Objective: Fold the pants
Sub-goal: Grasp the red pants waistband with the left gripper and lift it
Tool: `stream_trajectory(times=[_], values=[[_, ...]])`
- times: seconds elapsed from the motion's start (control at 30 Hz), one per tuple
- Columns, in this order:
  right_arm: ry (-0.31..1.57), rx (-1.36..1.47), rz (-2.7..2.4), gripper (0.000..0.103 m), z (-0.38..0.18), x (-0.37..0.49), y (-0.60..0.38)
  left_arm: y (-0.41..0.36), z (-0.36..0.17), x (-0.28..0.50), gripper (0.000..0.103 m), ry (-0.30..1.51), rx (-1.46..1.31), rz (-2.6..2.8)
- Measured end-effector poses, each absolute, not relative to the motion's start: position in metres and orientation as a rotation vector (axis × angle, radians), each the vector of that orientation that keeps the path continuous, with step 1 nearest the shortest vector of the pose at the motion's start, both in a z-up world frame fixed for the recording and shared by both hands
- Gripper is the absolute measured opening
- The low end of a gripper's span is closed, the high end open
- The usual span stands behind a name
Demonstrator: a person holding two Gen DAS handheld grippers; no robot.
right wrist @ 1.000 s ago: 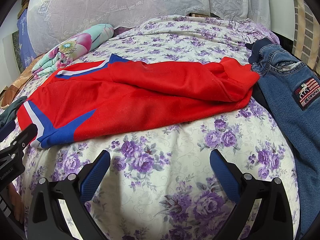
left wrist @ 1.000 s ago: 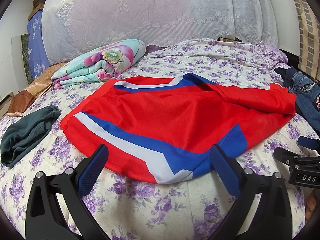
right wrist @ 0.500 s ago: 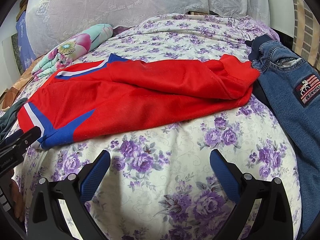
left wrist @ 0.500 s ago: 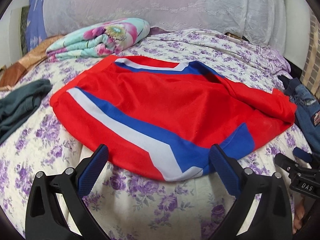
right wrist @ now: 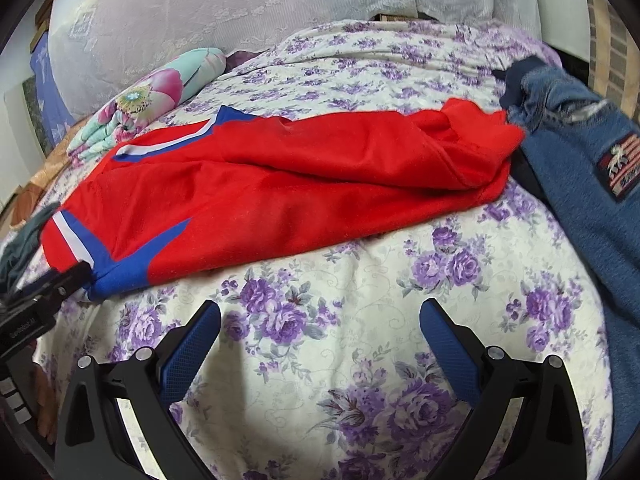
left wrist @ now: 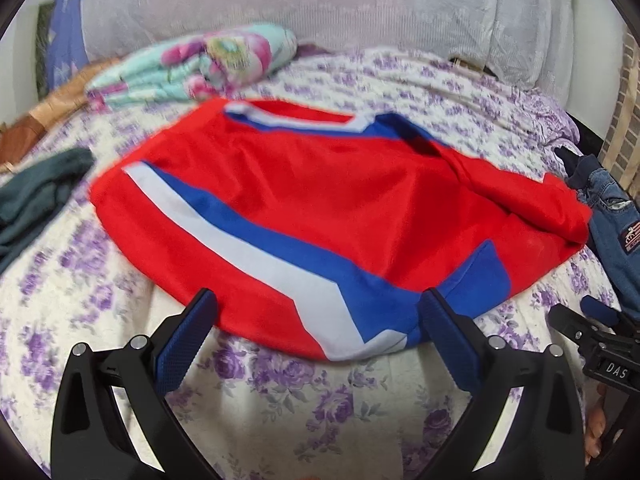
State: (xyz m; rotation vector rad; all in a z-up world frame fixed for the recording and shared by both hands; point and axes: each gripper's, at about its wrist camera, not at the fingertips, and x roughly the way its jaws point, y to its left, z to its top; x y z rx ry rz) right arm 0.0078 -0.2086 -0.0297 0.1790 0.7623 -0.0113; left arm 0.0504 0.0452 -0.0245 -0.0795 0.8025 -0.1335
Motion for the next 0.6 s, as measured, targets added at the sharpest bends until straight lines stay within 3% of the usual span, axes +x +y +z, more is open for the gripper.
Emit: stream_trajectory(times=[0.13, 0.33, 0.43, 0.6], values=[[0.779, 0.241, 0.009, 0.1, -0.032, 0.007, -0.22, 0.065, -0.036, 0.066, 0.098, 0.873, -0.211, -0.227], [0.79, 0.45, 0.082, 0.1, -0.039, 0.001, -0.24, 0.126, -0.052, 0.063, 0.098, 0.757, -0.605, -0.487], [0.769, 0.527, 0.115, 0.1, -0.04, -0.001, -0.249, 0.144, -0.05, 0.078, 0.098, 0.822, -0.666, -0.639], [0.709, 0.584, 0.154, 0.1, -0.041, -0.007, -0.257, 0.176, -0.047, 0.092, 0.09, 0.868, -0.902, -0.653]])
